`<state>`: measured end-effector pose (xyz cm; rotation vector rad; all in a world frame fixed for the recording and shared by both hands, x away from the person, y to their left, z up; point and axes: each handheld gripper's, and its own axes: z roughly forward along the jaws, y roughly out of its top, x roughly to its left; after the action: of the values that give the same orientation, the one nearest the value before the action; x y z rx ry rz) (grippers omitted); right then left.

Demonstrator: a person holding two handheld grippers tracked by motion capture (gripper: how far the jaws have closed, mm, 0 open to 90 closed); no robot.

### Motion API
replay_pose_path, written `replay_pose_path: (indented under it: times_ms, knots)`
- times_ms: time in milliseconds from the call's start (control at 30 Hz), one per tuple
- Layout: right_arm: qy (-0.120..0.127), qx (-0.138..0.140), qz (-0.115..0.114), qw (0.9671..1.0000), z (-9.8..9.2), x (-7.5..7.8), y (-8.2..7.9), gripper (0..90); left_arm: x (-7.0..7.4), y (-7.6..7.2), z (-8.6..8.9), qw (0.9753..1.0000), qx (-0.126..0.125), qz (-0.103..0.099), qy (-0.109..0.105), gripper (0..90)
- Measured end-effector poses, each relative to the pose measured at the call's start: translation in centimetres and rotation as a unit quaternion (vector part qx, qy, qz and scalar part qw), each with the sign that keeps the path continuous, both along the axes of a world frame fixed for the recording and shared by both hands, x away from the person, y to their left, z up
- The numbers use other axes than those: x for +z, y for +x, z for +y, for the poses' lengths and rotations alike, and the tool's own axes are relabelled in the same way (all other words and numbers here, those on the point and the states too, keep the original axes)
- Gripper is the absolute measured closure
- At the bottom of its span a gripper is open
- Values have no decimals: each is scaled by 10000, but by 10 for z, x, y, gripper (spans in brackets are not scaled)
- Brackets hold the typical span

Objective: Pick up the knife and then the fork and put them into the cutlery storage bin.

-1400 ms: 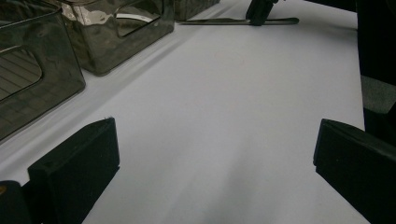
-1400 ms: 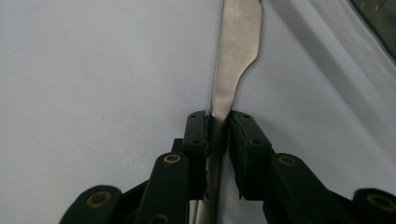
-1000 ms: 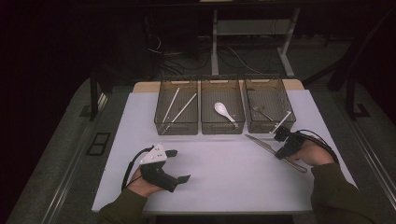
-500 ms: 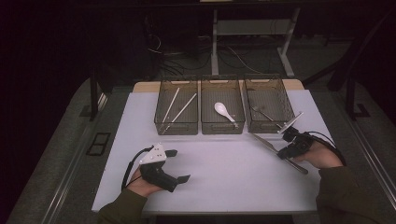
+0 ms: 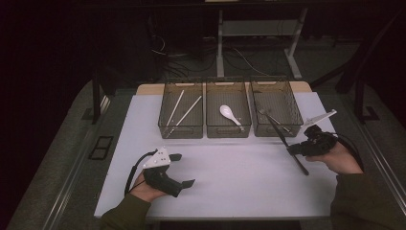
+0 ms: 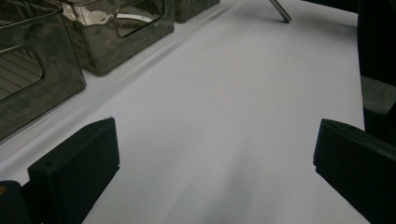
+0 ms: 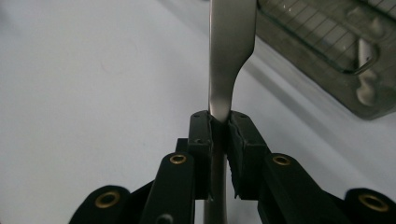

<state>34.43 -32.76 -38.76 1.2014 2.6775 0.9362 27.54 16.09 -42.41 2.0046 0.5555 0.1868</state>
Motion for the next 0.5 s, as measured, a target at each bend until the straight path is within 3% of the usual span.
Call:
replay_pose_path:
  times_ms: [233,500]
  knots:
    - [461,-279,-267,9982,-10,8,-1,799,0,0,0,10000,9,0,-16,0]
    - [876,-532,-606,9929,-19,18,-3,800,0,1,1,10000,7,-16,-10,0]
